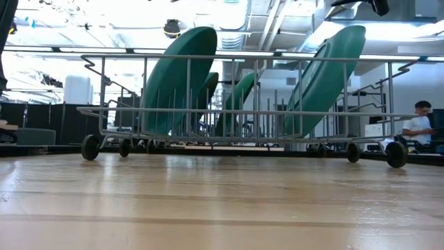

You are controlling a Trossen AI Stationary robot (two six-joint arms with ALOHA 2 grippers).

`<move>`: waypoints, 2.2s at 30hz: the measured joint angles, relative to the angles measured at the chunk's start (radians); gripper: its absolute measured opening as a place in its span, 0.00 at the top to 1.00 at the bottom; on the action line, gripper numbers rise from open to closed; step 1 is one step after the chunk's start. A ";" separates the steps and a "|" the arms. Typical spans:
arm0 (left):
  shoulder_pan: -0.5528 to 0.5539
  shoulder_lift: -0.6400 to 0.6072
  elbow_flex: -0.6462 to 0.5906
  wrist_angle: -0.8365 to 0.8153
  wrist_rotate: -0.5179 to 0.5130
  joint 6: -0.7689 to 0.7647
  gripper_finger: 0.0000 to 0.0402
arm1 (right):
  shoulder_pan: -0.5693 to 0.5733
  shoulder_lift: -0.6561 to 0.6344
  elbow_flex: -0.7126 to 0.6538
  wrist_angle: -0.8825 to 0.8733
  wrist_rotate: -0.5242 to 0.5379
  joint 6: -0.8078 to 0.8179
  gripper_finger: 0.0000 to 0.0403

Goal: Sort dishes
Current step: Put the green plate into the dish rack

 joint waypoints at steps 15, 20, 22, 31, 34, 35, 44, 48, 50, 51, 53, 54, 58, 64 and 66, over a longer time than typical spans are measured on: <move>0.001 0.001 -0.112 0.010 -0.092 0.033 0.99 | -0.004 0.005 0.000 0.002 -0.002 0.000 0.58; -0.009 0.001 -0.119 0.136 -0.228 0.092 0.99 | -0.004 0.005 0.000 0.002 -0.002 0.000 0.58; -0.017 -0.001 -0.114 0.225 -0.290 0.124 0.99 | -0.004 0.005 0.000 0.002 -0.002 0.000 0.58; -0.032 -0.005 -0.087 0.654 -0.421 0.491 1.00 | -0.004 0.005 0.000 0.001 -0.002 0.000 0.58; -0.044 -0.005 -0.088 0.796 -0.458 0.642 1.00 | -0.004 0.005 0.000 0.001 -0.002 0.000 0.58; -0.052 -0.005 -0.088 0.852 -0.476 0.698 1.00 | -0.004 0.005 0.000 0.001 -0.002 0.000 0.58; -0.169 -0.007 -0.088 1.260 -0.415 1.563 0.99 | -0.004 0.005 0.000 0.001 -0.002 -0.037 0.58; -0.199 -0.002 -0.090 1.444 -0.415 1.589 0.98 | -0.004 0.005 0.000 -0.002 -0.002 -0.044 0.58; -0.211 -0.005 -0.089 1.593 -0.300 1.568 0.97 | -0.004 0.005 0.000 -0.002 -0.002 -0.044 0.58; -0.210 -0.006 -0.089 1.671 -0.205 1.525 0.97 | -0.004 0.005 0.000 -0.001 -0.002 -0.044 0.58; -0.206 -0.006 -0.088 1.814 -0.043 1.440 0.97 | -0.007 0.009 0.000 0.000 -0.002 -0.045 0.58; -0.204 -0.008 -0.087 1.862 0.034 1.403 0.97 | -0.010 0.010 0.000 0.000 -0.002 -0.048 0.58; -0.179 -0.003 -0.086 1.953 0.234 1.278 0.97 | -0.026 0.014 0.000 0.001 -0.002 -0.051 0.58; -0.173 0.016 -0.089 2.054 0.473 1.151 0.99 | -0.049 0.017 0.000 0.002 -0.003 -0.052 0.58; -0.173 0.025 -0.089 2.142 0.539 1.090 0.99 | -0.051 0.016 0.000 0.002 -0.005 -0.052 0.58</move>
